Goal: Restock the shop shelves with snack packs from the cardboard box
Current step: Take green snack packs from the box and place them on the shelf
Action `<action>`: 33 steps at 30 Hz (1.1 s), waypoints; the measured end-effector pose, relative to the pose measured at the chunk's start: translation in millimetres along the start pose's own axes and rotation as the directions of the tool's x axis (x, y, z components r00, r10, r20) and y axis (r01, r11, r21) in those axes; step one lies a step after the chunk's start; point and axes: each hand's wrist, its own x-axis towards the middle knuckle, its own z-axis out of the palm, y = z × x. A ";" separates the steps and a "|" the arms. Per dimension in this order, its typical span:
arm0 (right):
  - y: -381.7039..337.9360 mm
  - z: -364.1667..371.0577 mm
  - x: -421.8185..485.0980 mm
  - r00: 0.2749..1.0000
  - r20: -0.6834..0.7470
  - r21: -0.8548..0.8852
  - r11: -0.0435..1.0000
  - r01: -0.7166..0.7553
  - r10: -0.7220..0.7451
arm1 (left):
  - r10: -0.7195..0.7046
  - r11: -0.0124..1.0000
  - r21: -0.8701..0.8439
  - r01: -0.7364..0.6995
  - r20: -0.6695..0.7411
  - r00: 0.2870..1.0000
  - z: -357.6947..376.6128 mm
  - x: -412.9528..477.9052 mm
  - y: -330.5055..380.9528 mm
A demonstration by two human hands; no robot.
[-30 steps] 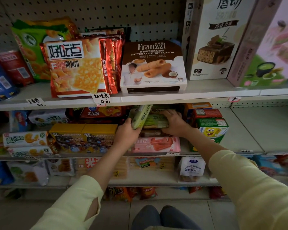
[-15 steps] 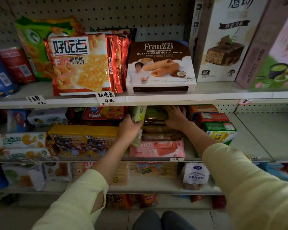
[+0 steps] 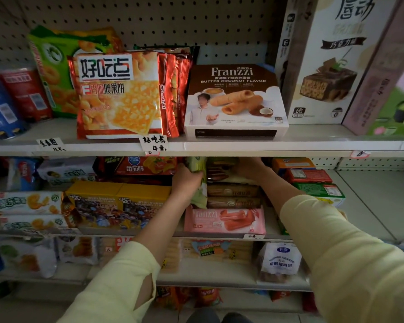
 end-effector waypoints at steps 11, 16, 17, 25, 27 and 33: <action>0.4 -4.9 43.3 0.964 0.252 -0.153 0.987 -0.048 0.086 | -0.132 0.986 0.118 0.116 0.139 0.981 2.9 19.3 -10.3; -1.2 -3.4 38.2 0.967 0.250 -0.159 0.984 0.082 -0.040 | -0.154 0.978 0.165 0.128 0.157 0.975 8.0 26.2 -5.7; -1.5 -0.4 37.2 0.964 0.260 -0.140 0.986 0.094 -0.055 | -0.145 0.973 0.201 0.111 0.159 0.977 8.1 27.4 -3.1; -11.4 7.1 16.9 0.982 0.183 -0.006 0.999 0.051 -0.049 | -0.029 0.825 0.557 -0.091 0.202 0.979 7.7 32.5 13.7; -10.2 4.7 10.6 0.989 0.142 0.072 0.997 0.036 -0.047 | 0.014 0.785 0.602 -0.145 0.217 0.976 10.6 33.8 16.6; -8.9 -9.4 -9.6 0.985 0.162 0.534 0.845 -0.038 -0.058 | 0.011 0.658 0.701 -0.275 0.356 0.934 9.9 32.9 24.9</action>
